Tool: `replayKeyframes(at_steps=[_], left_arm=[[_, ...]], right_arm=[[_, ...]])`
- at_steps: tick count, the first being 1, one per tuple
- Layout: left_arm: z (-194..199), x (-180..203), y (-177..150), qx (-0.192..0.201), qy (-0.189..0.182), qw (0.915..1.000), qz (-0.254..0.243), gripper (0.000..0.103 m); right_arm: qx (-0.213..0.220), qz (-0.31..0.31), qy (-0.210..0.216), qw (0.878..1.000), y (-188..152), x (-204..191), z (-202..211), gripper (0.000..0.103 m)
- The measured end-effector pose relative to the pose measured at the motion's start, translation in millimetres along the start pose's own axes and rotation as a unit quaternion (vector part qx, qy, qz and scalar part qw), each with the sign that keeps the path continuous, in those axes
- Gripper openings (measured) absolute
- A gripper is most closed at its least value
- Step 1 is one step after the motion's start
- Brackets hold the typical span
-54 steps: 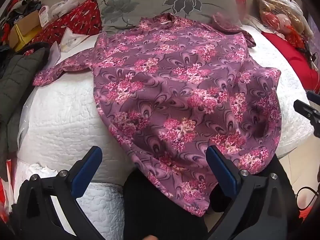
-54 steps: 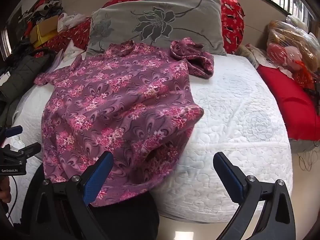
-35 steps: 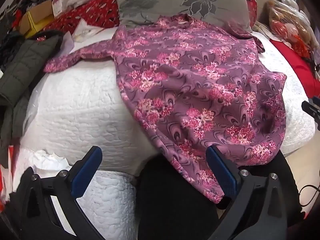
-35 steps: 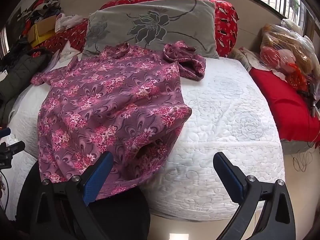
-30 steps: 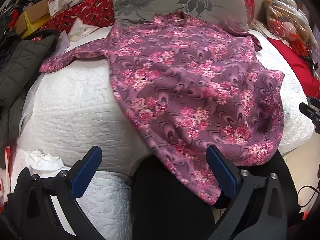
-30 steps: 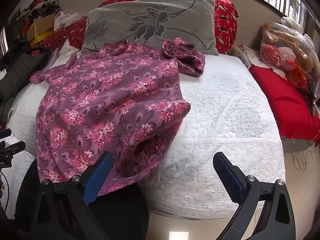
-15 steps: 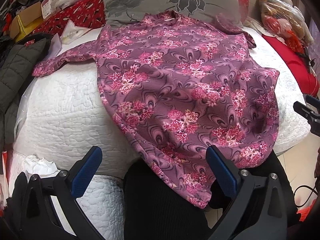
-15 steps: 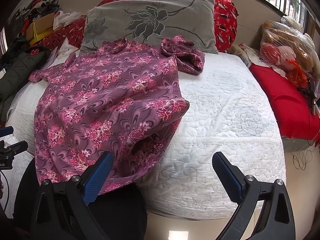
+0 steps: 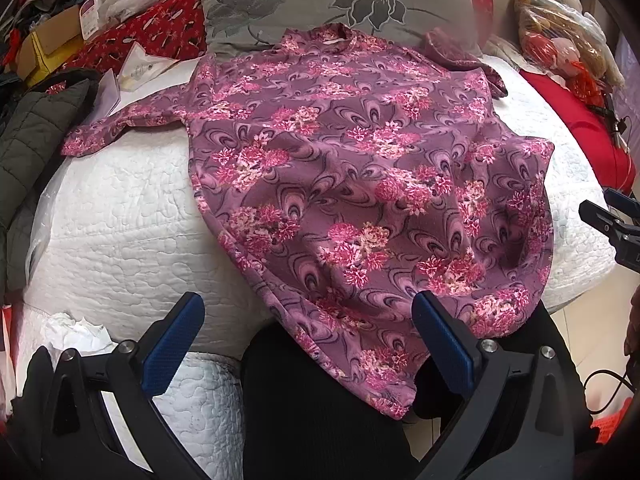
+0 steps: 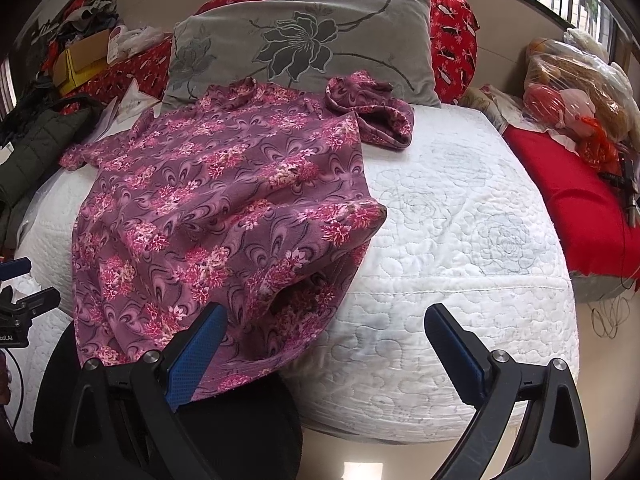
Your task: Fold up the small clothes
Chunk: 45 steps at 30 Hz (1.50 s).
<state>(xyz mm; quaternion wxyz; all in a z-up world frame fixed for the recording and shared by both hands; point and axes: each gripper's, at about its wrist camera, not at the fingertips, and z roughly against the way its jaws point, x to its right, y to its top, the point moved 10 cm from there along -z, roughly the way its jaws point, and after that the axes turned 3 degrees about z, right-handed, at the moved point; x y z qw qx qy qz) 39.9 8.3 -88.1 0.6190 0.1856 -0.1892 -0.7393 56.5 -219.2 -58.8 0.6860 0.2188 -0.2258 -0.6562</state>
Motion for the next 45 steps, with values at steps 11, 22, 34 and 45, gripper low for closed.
replayKeyframes(at_steps=[11,22,34,45], left_arm=[[1,2,-1,-0.001,-0.002,1.0,-0.001,0.103],[-17,-19,0,-0.034,-0.006,0.9987,0.037,0.103],[-50,-31,-14,-0.101,-0.044,0.9895,0.094,0.103],[-70,-2,-16,-0.152,-0.11,0.9767,0.105,0.002]], right_arm=[[0.003,-0.012,0.005,1.0,-2,3,1,0.099],[-0.002,-0.037,0.003,0.999,1,21,-11,0.099],[-0.043,-0.107,0.041,0.992,-3,48,-53,0.096],[-0.063,-0.103,0.129,0.984,-12,10,-73,0.002]])
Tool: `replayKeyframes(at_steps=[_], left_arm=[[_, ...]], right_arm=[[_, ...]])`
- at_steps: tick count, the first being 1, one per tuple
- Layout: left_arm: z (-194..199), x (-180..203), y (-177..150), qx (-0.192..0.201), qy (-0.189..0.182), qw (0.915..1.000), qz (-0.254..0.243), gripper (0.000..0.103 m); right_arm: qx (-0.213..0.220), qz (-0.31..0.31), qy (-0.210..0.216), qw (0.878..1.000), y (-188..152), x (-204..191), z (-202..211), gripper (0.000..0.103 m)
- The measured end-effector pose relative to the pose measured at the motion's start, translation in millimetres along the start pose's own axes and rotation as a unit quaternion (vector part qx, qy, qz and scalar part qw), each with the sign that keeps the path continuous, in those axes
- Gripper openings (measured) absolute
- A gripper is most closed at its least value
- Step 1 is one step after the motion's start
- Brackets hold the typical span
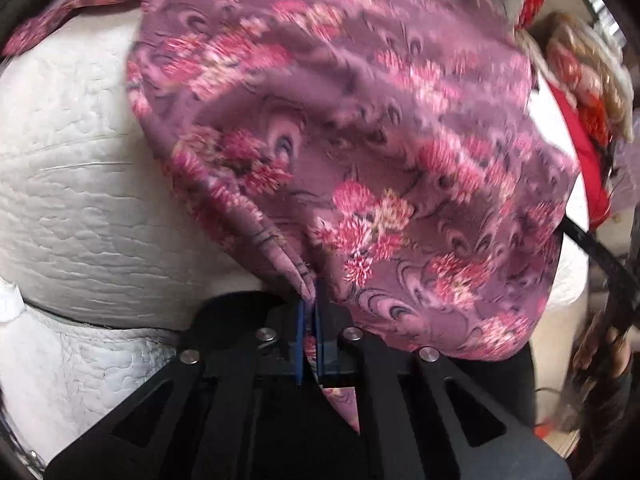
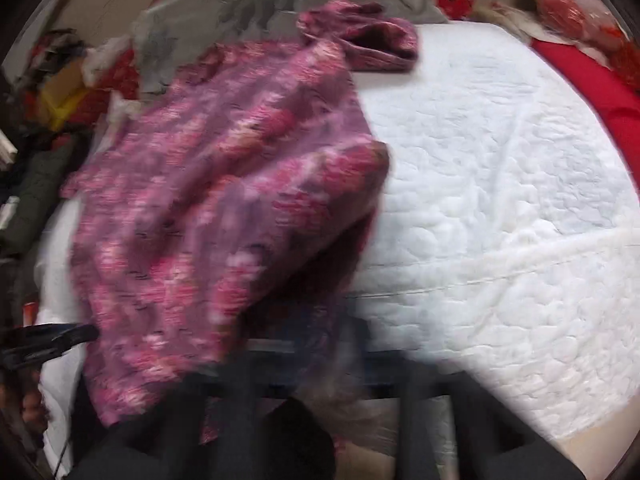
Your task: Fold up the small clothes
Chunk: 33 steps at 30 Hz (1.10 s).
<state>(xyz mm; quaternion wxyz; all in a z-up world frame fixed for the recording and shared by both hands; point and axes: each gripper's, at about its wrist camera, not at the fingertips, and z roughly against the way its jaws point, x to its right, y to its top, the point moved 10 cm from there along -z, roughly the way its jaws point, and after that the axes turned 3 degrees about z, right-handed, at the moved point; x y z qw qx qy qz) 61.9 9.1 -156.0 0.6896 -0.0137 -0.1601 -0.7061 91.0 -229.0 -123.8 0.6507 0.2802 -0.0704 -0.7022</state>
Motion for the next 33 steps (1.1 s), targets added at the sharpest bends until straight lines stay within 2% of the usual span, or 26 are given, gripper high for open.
replayKeyframes(at_steps=[3,5,8,10,12,14,16,18,19,21,24,25,26,27,28,30,32,33], left_arm=[[38,-9,7,0.027,-0.033,0.9988,0.023,0.002],[80,-21,13,0.055,-0.062,0.9956,0.045,0.002],[117,-37,19,0.071,-0.075,0.993,0.057,0.002],[128,-46,18,0.073,-0.062,0.9939,0.055,0.002],[121,-53,12,0.063,-0.049,0.9954,0.053,0.002],[99,-59,3,0.038,-0.032,0.9968,0.062,0.003],[73,-70,-11,0.002,-0.023,0.9968,0.076,0.003],[64,-78,-18,-0.009,-0.012,0.9967,0.08,0.003],[67,-79,-23,-0.005,-0.009,0.9969,0.079,0.003],[73,-76,-19,0.012,0.001,0.9978,0.065,0.003],[86,-60,6,0.048,0.013,0.9983,0.03,0.006],[89,-50,19,0.063,0.017,0.9977,0.016,0.014],[90,-39,33,0.078,0.022,0.9967,0.004,0.029],[88,-37,42,0.086,0.026,0.996,-0.002,0.038],[86,-30,56,0.097,0.035,0.9947,-0.007,0.054],[78,-17,79,0.106,0.04,0.9935,-0.014,0.057],[65,-2,99,0.101,0.033,0.994,-0.023,0.057],[58,3,111,0.103,0.034,0.9938,-0.024,0.057]], right_arm=[[0.033,-0.005,0.04,0.999,2,-13,39,0.002],[0.053,-0.007,0.06,0.997,1,-21,72,0.002],[0.069,-0.003,0.084,0.994,-12,-35,123,0.002],[0.065,0.005,0.082,0.994,-24,-41,137,0.002],[0.043,0.01,0.074,0.996,-45,-41,139,0.002],[0.006,0.017,0.054,0.998,-69,-36,124,0.002],[-0.056,0.008,0.031,0.998,-95,-24,94,0.003],[-0.09,-0.01,0.013,0.996,-110,-9,79,0.006],[-0.089,-0.021,0.009,0.996,-109,-2,78,0.007],[-0.06,-0.036,0.007,0.998,-89,8,85,0.007],[0.005,-0.044,-0.003,0.999,-30,20,98,0.009],[0.018,-0.043,-0.007,0.999,-18,19,101,0.013],[0.035,-0.039,-0.013,0.999,3,20,99,0.018],[0.045,-0.035,-0.019,0.998,17,19,94,0.032],[0.054,-0.033,-0.021,0.998,37,17,85,0.042],[0.064,-0.029,-0.014,0.997,74,11,62,0.043],[0.073,-0.022,-0.02,0.997,99,8,51,0.043],[0.084,-0.012,-0.031,0.996,124,7,41,0.043]])
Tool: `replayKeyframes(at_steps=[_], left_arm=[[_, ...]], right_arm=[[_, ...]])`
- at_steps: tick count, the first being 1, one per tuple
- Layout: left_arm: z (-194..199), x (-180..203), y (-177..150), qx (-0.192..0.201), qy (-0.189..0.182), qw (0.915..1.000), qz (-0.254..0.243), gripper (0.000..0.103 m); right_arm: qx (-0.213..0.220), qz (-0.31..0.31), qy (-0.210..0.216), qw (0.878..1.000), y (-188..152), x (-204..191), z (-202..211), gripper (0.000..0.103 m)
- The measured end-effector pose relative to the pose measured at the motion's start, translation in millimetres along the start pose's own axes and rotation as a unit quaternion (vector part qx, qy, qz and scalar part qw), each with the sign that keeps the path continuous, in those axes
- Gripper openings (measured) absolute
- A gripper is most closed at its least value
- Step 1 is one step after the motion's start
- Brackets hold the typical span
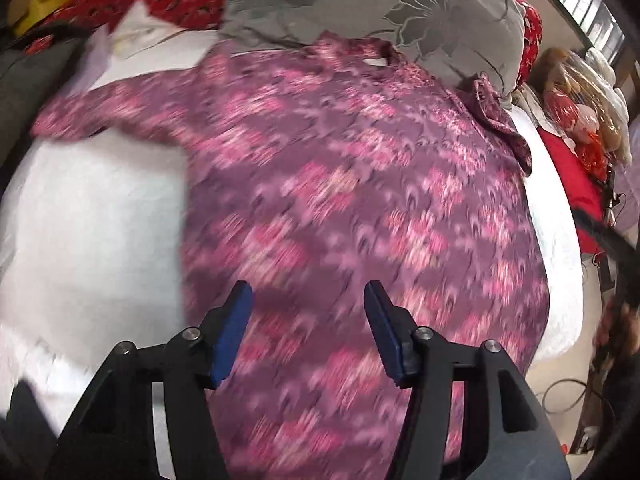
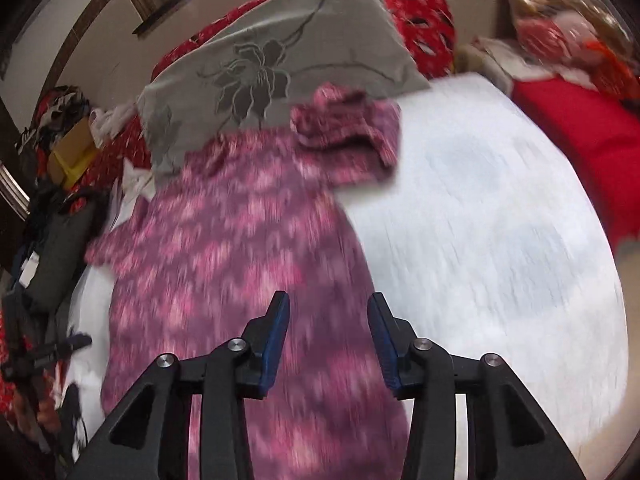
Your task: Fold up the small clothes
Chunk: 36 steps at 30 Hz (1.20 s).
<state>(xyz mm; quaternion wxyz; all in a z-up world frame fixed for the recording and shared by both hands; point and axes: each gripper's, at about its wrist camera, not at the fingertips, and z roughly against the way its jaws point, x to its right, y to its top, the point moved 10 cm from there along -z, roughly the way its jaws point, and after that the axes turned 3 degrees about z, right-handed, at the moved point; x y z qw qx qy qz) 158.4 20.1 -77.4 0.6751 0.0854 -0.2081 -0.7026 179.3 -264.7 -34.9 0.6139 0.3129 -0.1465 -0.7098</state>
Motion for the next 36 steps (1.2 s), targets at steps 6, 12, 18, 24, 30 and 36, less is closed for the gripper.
replayKeyframes(at_steps=[6,12,18,24,30,36], left_arm=[[-65,13,44,-0.013,0.018,0.9997,0.007,0.057],[-92,12,59,-0.013,-0.002,0.9995,0.03,0.061],[-93,12,65,-0.015,-0.008,0.9991,0.039,0.063],[-78,12,85,0.01,-0.023,0.9986,0.047,0.063],[-86,3,101,0.019,0.001,0.9978,0.064,0.063],[-104,4,91,0.004,0.009,0.9981,0.06,0.067]], right_arm=[[0.004,0.037,-0.044,0.998,84,-8,-83,0.062],[-0.009,0.012,-0.057,0.998,144,-23,-178,0.063],[-0.036,-0.123,-0.113,0.985,155,21,-219,0.057],[0.05,-0.169,-0.036,0.984,170,79,-149,0.007],[0.099,-0.241,-0.088,0.961,164,220,-60,0.007],[0.074,-0.35,-0.08,0.931,111,324,-53,0.015]])
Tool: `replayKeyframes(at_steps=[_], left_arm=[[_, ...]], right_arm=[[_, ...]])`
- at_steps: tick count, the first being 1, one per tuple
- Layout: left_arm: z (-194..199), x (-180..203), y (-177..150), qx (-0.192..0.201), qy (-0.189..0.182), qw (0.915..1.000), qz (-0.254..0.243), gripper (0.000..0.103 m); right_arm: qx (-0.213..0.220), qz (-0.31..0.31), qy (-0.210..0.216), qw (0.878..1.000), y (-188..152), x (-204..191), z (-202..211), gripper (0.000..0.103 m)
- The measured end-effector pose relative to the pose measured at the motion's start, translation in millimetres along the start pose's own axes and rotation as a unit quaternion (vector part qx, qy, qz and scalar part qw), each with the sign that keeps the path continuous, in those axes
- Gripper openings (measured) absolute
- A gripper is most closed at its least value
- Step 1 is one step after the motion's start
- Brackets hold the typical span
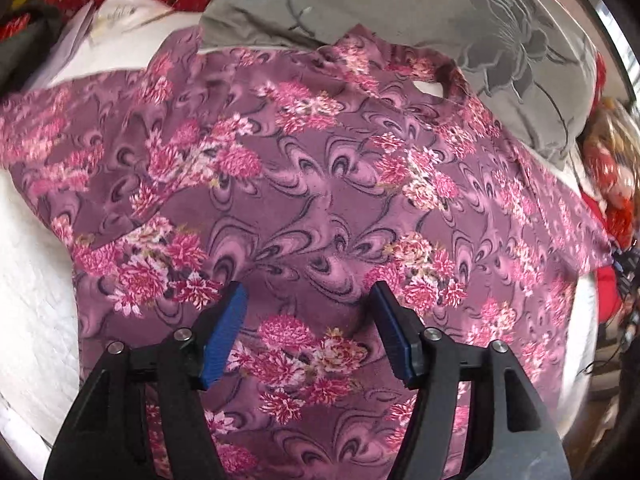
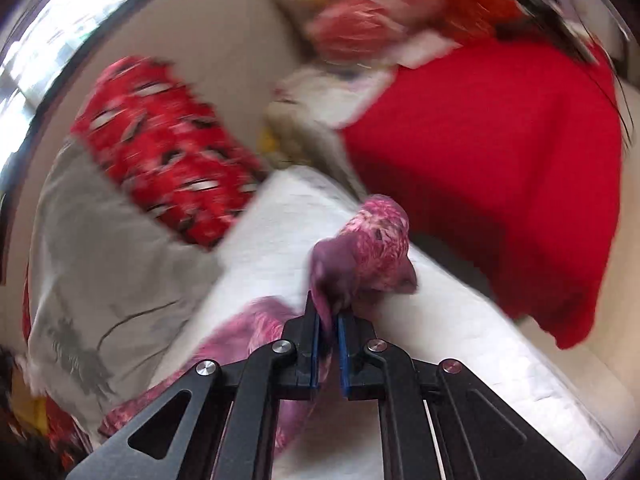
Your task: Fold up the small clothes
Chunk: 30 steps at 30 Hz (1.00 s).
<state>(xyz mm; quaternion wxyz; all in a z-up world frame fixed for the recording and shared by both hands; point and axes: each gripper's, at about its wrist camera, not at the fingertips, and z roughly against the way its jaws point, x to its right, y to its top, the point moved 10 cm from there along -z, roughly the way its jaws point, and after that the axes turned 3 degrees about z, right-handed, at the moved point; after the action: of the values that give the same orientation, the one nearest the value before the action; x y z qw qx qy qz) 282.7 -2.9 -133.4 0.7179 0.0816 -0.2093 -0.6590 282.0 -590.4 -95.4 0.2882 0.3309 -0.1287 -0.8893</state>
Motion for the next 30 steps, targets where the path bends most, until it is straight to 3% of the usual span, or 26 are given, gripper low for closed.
replayKeyframes(at_steps=[3,4,5,9,14,15,17,20,24,25,26,29,30], left_arm=[[-2,5,-2,0.0,0.008,0.9998,-0.018,0.072],[-3,6,-2,0.001,0.007,0.9998,-0.019,0.074],[-3,7,-2,0.002,0.006,0.9998,-0.018,0.076],[-5,9,-2,0.004,0.009,0.9997,-0.024,0.079],[-6,8,-1,0.003,0.008,0.9997,-0.023,0.083],[-7,10,-1,0.003,0.008,0.9997,-0.021,0.083],[-8,11,0,0.008,0.009,0.9998,-0.019,0.085],[-9,13,-1,0.013,0.018,0.9994,-0.026,0.087],[-9,13,-2,0.009,0.017,0.9994,-0.027,0.087],[-9,12,-2,0.006,0.014,0.9996,-0.024,0.087],[-9,12,-2,0.004,0.011,0.9997,-0.023,0.087],[-8,10,-1,0.004,0.007,0.9997,-0.022,0.087],[-7,10,-1,0.005,0.008,0.9997,-0.021,0.087]], right_arm=[[0.007,-0.076,0.053,0.996,-4,24,-2,0.041],[0.013,-0.098,0.059,0.993,-5,31,-4,0.054],[0.016,-0.109,0.062,0.992,-6,32,-5,0.057],[0.022,-0.151,0.108,0.982,-3,28,-16,0.059],[0.059,-0.227,0.213,0.948,11,6,-3,0.062],[0.069,-0.224,0.216,0.948,13,3,2,0.065],[0.064,-0.218,0.169,0.959,7,8,5,0.073],[0.008,-0.188,0.116,0.975,-6,6,-13,0.073],[-0.028,-0.131,0.053,0.99,-8,0,-34,0.07],[-0.022,-0.122,0.052,0.991,-5,-3,-33,0.049],[-0.008,-0.115,0.077,0.99,1,-9,-27,0.021],[0.087,-0.069,0.15,0.982,27,-34,18,0.018],[0.109,-0.056,0.151,0.981,31,-34,29,0.018]])
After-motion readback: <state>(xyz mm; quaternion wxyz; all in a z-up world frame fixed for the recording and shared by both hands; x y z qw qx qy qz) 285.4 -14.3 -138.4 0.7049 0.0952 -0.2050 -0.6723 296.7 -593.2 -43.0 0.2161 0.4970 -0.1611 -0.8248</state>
